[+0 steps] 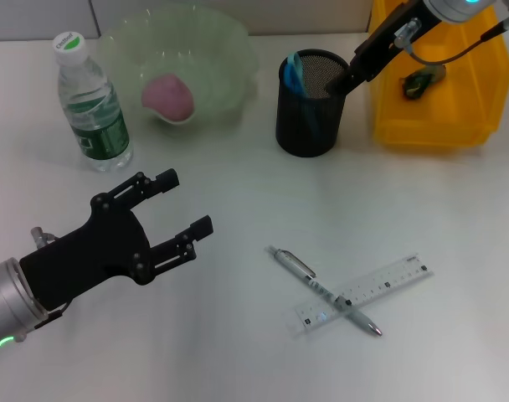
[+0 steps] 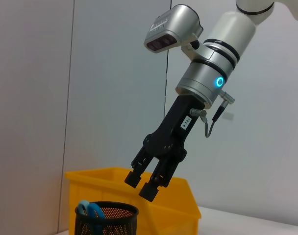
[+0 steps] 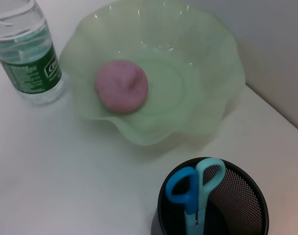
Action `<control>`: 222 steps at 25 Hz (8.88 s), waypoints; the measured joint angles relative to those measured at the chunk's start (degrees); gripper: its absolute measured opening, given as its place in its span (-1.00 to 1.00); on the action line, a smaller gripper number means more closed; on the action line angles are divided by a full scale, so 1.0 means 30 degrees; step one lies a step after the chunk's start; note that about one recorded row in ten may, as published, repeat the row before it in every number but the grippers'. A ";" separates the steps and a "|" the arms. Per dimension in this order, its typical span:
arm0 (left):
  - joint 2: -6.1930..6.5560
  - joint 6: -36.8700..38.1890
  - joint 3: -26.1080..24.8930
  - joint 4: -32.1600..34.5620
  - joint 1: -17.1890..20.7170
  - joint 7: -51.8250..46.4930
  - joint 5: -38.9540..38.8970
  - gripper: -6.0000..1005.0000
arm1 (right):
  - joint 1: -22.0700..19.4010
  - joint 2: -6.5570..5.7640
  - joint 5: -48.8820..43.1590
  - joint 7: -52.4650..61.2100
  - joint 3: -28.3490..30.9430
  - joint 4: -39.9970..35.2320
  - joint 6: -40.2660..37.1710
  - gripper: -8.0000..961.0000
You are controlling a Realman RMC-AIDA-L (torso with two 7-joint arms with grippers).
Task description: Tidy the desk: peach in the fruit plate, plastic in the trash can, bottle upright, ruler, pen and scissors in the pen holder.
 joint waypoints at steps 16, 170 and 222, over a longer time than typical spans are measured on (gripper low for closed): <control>0.0109 0.0127 0.1704 0.1426 -0.0178 -0.0783 0.0406 0.55 | -0.1005 0.0044 0.1010 -0.0138 -0.0807 -0.1264 -0.0070 0.60; 0.0117 0.1249 0.7391 0.4753 -0.1134 -0.4570 0.1272 0.50 | -0.1943 0.0176 0.8434 -0.9385 -1.2342 -0.1497 -0.6173 0.59; 0.0058 0.1367 0.7465 0.4736 -0.0966 -0.4570 0.1349 0.50 | -0.1924 0.0233 0.9697 -0.8863 -1.7433 -0.0060 -0.1844 0.46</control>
